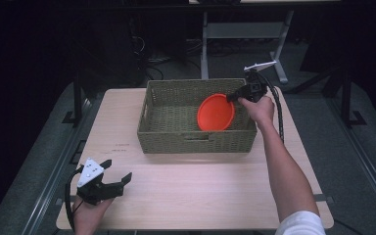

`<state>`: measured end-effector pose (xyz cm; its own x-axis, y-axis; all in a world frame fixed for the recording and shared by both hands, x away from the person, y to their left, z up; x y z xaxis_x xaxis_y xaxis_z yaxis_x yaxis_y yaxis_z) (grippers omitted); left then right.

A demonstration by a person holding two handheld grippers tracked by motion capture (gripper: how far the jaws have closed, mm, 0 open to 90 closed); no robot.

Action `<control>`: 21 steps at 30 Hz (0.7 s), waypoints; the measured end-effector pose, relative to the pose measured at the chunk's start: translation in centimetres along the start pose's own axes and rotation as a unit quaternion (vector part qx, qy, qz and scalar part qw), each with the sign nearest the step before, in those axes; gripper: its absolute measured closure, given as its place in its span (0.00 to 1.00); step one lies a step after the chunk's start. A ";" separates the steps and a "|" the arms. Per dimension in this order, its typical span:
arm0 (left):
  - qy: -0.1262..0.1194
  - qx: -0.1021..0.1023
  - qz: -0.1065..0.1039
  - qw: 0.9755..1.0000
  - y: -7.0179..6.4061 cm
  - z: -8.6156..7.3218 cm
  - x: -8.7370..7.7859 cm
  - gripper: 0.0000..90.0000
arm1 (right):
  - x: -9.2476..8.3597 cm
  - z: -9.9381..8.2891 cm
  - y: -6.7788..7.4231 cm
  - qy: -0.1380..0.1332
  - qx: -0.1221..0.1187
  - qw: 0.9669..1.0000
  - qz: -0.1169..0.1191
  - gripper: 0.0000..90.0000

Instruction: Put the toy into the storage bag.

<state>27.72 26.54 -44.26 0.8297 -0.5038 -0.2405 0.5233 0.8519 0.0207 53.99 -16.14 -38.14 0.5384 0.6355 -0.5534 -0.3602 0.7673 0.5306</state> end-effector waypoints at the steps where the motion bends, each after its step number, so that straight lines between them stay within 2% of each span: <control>1: 0.000 -0.001 0.000 1.000 0.0 0.0 0.0 0.15 | 0.2 -0.2 -0.1 0.003 0.001 1.000 -0.002 0.91; 6: 0.001 -0.001 -0.002 1.000 -0.1 -0.1 0.1 0.16 | 1.4 -1.0 0.1 0.020 0.001 1.000 -0.004 0.91; 13: 0.000 -0.002 -0.001 1.000 0.0 -0.1 0.0 0.16 | 2.7 -1.5 0.1 0.034 -0.015 0.999 -0.025 0.91; 15: 0.001 -0.002 -0.001 1.000 0.1 -0.1 -0.1 0.15 | 2.9 -1.7 0.0 0.041 -0.021 0.998 -0.039 0.91; 18: 0.001 -0.001 -0.001 1.000 0.1 -0.1 -0.1 0.15 | 2.9 -1.7 -0.1 0.042 -0.020 0.998 -0.040 0.91; 21: 0.000 -0.002 -0.001 1.000 0.0 -0.1 -0.1 0.16 | 2.9 -1.9 -0.1 0.053 -0.032 0.996 -0.060 0.91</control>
Point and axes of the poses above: each handheld gripper's, and its own axes: x roughly forward along the jaws, z roughly out of its top, y roughly to its left, the point moved 5 cm from there along x, roughly forward along the jaws, and after that the axes turned 14 degrees about -y, right-handed, at the moved point
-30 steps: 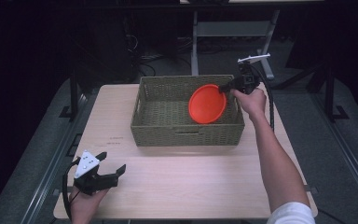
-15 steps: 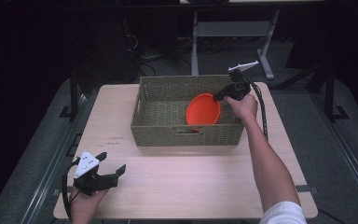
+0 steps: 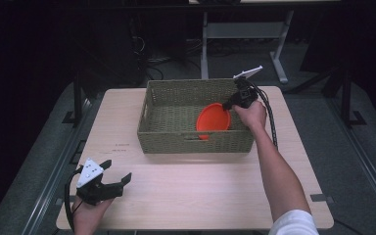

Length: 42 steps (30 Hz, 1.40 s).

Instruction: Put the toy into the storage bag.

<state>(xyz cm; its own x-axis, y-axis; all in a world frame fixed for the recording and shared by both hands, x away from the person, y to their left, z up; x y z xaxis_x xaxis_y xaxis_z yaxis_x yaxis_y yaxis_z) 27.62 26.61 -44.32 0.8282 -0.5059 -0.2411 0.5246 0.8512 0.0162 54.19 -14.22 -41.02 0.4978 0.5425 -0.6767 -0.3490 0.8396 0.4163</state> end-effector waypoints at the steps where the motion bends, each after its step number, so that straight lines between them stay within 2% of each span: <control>1: 0.000 -0.001 0.000 1.000 -0.1 0.0 0.0 0.16 | 0.1 0.0 -0.1 0.002 -0.002 1.000 -0.005 0.91; 8: 0.000 -0.001 -0.001 1.000 0.0 0.0 0.0 0.16 | 0.3 -0.1 -0.1 0.018 -0.020 0.999 -0.033 0.90; 13: -0.001 0.000 0.000 1.000 0.0 0.0 0.0 0.16 | 0.3 -0.2 -0.2 0.024 -0.019 0.999 -0.032 0.90; 18: -0.001 -0.001 0.001 1.000 0.0 0.0 0.0 0.16 | 0.2 -0.2 0.0 0.026 -0.030 0.999 -0.033 0.89; 28: 0.000 0.000 -0.001 1.000 -0.1 0.0 0.0 0.16 | 0.4 -0.6 -0.5 0.051 -0.042 0.996 -0.059 0.89; 31: -0.002 0.000 0.001 1.000 -0.1 0.1 0.0 0.15 | 0.4 -0.6 -0.6 0.052 -0.039 0.996 -0.058 0.88; 35: -0.001 -0.002 0.001 1.000 0.0 0.0 0.0 0.15 | 0.2 -0.4 -0.7 0.046 -0.041 0.996 -0.071 0.84; 37: -0.002 -0.001 0.001 1.000 -0.1 0.1 0.0 0.15 | 0.0 -0.4 -0.7 0.044 -0.037 0.996 -0.061 0.83; 42: -0.002 -0.001 0.000 1.000 -0.2 0.1 0.0 0.15 | -0.4 -0.3 -0.4 0.039 -0.038 0.997 -0.057 0.83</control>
Point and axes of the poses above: each handheld gripper's, and its own axes: x roughly forward along the jaws, z roughly out of its top, y roughly to its left, the point moved 5 cm from there along x, roughly forward along the jaws, and after that the axes turned 14 degrees about -y, right-handed, at the moved point
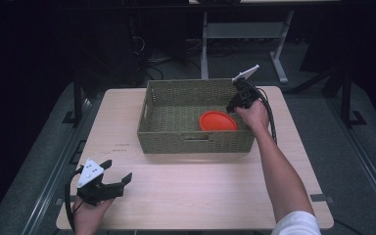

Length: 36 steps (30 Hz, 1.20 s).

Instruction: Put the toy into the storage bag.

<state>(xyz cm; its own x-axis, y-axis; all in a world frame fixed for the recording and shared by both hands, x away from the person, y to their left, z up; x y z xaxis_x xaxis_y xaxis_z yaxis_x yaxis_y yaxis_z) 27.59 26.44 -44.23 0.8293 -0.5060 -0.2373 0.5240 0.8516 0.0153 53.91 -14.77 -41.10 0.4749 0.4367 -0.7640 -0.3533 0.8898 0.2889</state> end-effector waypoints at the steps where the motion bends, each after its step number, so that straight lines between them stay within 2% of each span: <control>1: 0.000 0.000 0.000 1.000 0.0 0.0 0.0 0.15 | -0.1 0.0 0.0 -0.001 0.000 1.000 0.001 0.83; 8: 0.000 0.000 -0.003 1.000 -0.1 0.1 0.2 0.16 | -1.0 0.0 0.1 -0.008 0.006 1.000 0.014 0.80; 11: 0.000 0.001 -0.004 1.000 -0.2 0.1 0.3 0.15 | -1.5 0.1 0.4 -0.016 0.014 0.999 0.033 0.78; 20: -0.002 -0.001 -0.006 1.000 -0.2 0.2 0.5 0.15 | -2.9 0.3 1.2 -0.035 0.015 0.997 0.063 0.71; 23: 0.000 -0.003 -0.007 1.000 -0.2 0.2 0.6 0.15 | -3.5 0.4 1.4 -0.045 0.018 0.996 0.078 0.69; 25: 0.000 -0.002 -0.006 1.000 -0.2 0.2 0.5 0.15 | -3.8 0.5 1.6 -0.048 0.010 0.996 0.078 0.67; 29: -0.001 0.000 -0.003 1.000 -0.1 0.2 0.4 0.15 | -4.5 0.5 2.0 -0.053 0.015 0.994 0.093 0.61; 36: -0.003 -0.007 -0.004 1.000 -0.3 0.2 0.5 0.15 | -5.2 0.5 2.5 -0.063 0.014 0.991 0.114 0.54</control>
Point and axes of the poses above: each handheld gripper's, and its own axes: x roughly forward along the jaws, z roughly out of its top, y roughly to its left, the point moved 5 cm from there along x, roughly forward along the jaws, and after that the axes turned 14 degrees about -y, right-handed, at the moved point
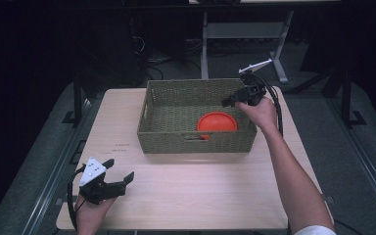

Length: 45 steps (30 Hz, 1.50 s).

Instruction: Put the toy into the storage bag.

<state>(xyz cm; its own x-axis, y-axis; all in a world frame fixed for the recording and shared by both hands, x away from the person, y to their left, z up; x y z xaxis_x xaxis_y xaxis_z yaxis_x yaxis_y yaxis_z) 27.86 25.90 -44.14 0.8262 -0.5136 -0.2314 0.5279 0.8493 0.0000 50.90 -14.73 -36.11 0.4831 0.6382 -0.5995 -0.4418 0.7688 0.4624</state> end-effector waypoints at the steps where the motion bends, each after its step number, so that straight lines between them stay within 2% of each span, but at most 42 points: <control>1: -0.001 0.000 0.000 1.000 0.0 0.0 0.0 0.15 | 0.0 0.0 0.0 0.000 0.000 1.000 0.001 0.53; 6: 0.002 0.004 0.003 1.000 0.2 0.0 -0.1 0.15 | -0.2 -0.4 0.4 -0.003 0.005 1.000 0.016 0.51; 11: -0.001 -0.002 0.005 1.000 0.4 -0.1 -0.4 0.15 | -0.4 -0.6 0.5 -0.003 -0.002 1.000 0.015 0.50; 13: -0.002 -0.004 0.007 1.000 0.4 -0.1 -0.5 0.15 | -0.6 -0.7 0.6 -0.004 0.003 1.000 0.023 0.50; 20: 0.002 0.003 0.007 1.000 0.3 -0.2 -0.6 0.15 | -1.6 -1.0 1.1 -0.009 -0.002 0.999 0.036 0.48; 33: -0.001 -0.002 0.008 1.000 0.3 -0.2 -0.6 0.15 | -4.0 -2.4 1.4 -0.027 -0.002 0.998 0.062 0.45; 45: 0.002 0.001 0.006 1.000 0.3 -0.2 -0.5 0.15 | -5.5 -3.9 1.8 -0.035 -0.016 0.997 0.069 0.43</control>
<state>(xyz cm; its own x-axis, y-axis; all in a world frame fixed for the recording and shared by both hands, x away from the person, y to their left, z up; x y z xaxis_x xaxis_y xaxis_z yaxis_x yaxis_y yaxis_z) 27.61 26.46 -44.24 0.8321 -0.5026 -0.2346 0.5178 0.8555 0.0040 44.49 -17.03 -34.51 0.4667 0.7400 -0.4844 -0.5312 0.6724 0.5154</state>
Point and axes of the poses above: each handheld gripper's, and its own axes: x roughly forward along the jaws, z roughly out of its top, y roughly to its left, the point moved 5 cm from there along x, roughly forward along the jaws, and after that the axes turned 14 degrees about -y, right-handed, at the moved point
